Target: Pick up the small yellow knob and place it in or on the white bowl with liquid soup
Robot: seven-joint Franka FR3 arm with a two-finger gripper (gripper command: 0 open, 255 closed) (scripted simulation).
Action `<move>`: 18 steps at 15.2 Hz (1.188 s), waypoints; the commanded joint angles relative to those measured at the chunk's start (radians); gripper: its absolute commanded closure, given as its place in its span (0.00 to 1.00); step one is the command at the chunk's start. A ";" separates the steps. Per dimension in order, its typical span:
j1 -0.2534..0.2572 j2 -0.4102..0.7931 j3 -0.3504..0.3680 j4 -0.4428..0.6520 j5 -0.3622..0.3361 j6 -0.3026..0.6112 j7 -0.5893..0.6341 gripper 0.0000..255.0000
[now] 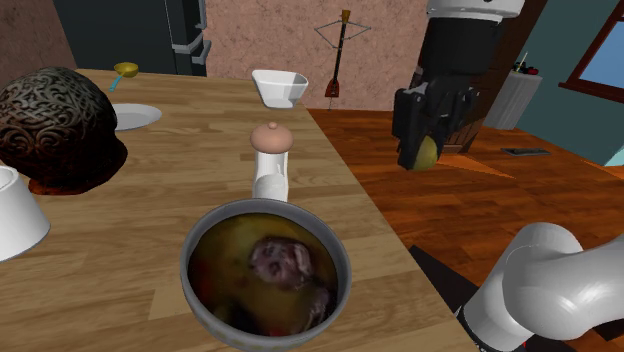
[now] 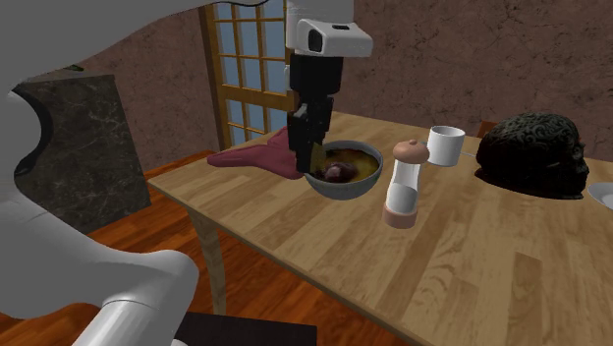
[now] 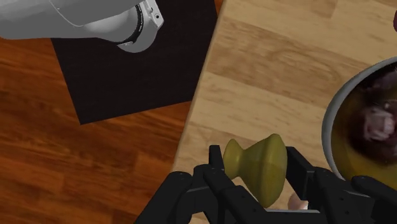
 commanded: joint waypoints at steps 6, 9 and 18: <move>-0.026 0.182 0.170 0.152 0.038 0.065 0.155 1.00; -0.042 0.282 0.256 0.239 0.029 0.090 0.234 1.00; -0.049 0.657 0.537 0.526 -0.151 0.141 0.516 1.00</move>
